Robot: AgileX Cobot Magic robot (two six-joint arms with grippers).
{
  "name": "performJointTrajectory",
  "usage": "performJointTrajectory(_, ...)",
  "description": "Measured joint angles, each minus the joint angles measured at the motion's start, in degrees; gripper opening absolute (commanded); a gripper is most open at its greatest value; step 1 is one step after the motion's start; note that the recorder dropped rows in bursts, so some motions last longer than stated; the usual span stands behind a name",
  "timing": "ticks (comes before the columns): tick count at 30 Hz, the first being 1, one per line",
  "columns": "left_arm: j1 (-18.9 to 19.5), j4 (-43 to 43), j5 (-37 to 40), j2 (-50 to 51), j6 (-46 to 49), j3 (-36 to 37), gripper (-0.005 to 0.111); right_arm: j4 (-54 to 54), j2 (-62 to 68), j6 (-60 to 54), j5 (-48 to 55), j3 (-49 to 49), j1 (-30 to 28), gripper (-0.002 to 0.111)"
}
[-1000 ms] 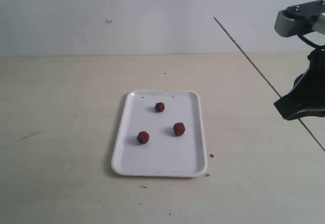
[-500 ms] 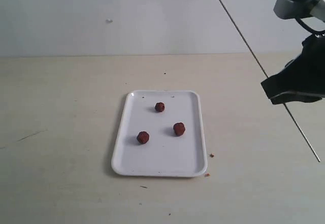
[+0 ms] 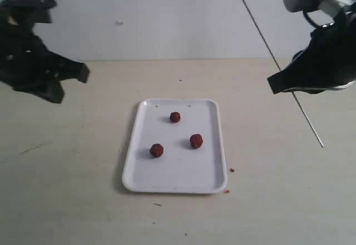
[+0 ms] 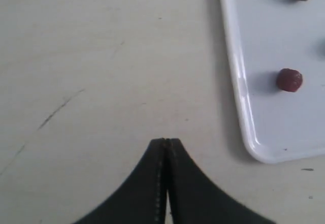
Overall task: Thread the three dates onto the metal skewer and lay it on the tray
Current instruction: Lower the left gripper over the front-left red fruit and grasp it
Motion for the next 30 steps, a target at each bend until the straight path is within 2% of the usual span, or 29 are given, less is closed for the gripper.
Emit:
performJointTrajectory(3, -3.9, 0.0, 1.4, 6.2, 2.3, -5.9, 0.041, -0.6, 6.3, -1.6, -2.2, 0.0, -0.9, 0.0)
performJointTrajectory(6, -7.6, 0.0, 2.1, 12.0, 3.9, -11.2, 0.055, -0.6, 13.3, -3.6, -2.5, -0.8, -3.4, 0.0)
performJointTrajectory(8, -9.6, -0.1, 2.5, 15.6, 5.1, -14.1, 0.059, -0.6, 17.5, -4.3, -2.4, -1.8, -5.2, 0.0)
performJointTrajectory(14, -13.5, -0.2, 7.6, 25.9, 7.5, -23.7, 0.06, 0.4, 25.2, -5.9, -2.4, -4.1, -8.0, 0.0)
performJointTrajectory(18, -13.8, -0.2, 9.9, 32.0, 7.8, -28.5, 0.06, 3.4, 25.7, -8.8, -2.2, -4.8, -8.0, 0.0)
performJointTrajectory(30, -14.4, -1.1, 8.7, 37.2, 8.1, -30.3, 0.06, 5.9, 25.7, -10.9, -1.9, -4.8, -8.0, 0.0)
